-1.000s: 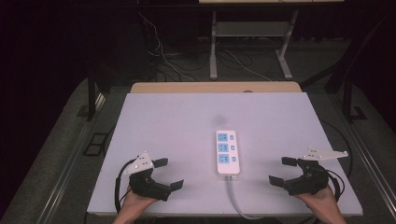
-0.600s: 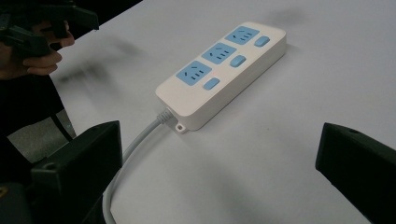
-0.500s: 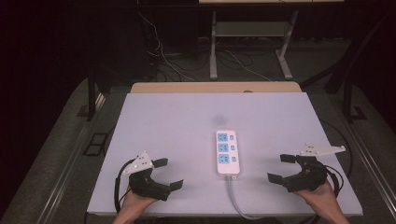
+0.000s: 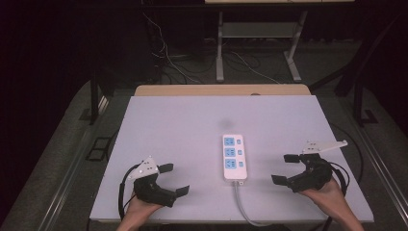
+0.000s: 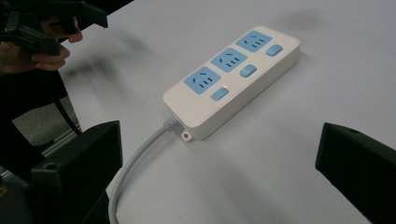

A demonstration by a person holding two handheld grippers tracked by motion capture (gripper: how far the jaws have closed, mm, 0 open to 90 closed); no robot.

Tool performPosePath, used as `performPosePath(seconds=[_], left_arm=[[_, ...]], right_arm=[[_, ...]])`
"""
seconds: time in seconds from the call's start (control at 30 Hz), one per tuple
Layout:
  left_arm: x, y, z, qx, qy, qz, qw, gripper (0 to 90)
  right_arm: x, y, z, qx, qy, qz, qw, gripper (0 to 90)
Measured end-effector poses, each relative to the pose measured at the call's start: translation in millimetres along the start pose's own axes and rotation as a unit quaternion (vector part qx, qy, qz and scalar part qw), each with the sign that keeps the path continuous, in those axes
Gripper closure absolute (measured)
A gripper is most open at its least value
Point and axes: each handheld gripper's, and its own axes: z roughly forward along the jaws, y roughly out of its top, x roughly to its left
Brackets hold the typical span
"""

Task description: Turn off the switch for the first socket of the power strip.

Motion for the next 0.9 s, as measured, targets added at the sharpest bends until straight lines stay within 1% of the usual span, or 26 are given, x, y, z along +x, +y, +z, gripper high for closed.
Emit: performPosePath(seconds=[0.07,0.13,0.27,0.43,0.47,0.6,0.9], left_arm=[[0.4,-0.1,-0.1,0.000,0.001,0.000,1.0000,0.0],[0.8,-0.1,-0.4,-0.001,0.001,-0.001,1.0000,0.0],[1.5,-0.3,-1.3,-0.003,0.004,-0.003,1.0000,0.0],[1.8,-0.3,-0.9,-0.002,0.003,-0.001,1.0000,0.0],[1.5,-0.3,-0.9,-0.002,0.003,-0.002,1.0000,0.0],[1.7,-0.3,-0.8,-0.001,0.002,-0.001,1.0000,0.0],[1.8,-0.5,-0.6,-0.001,0.003,-0.002,1.0000,0.0]], right_arm=[[0.5,2.5,0.7,0.002,0.001,-0.002,1.0000,0.4],[1.2,10.2,2.9,0.008,0.001,-0.011,0.9999,0.4],[1.6,18.7,6.4,0.011,0.007,-0.013,0.9998,0.4],[0.9,25.9,10.8,0.013,0.011,-0.016,0.9997,0.4],[1.2,29.2,13.5,0.019,0.012,-0.017,0.9996,0.4],[3.0,35.8,18.7,0.028,0.014,-0.022,0.9993,0.4],[4.2,45.5,29.4,0.045,0.015,-0.032,0.9984,0.4]])
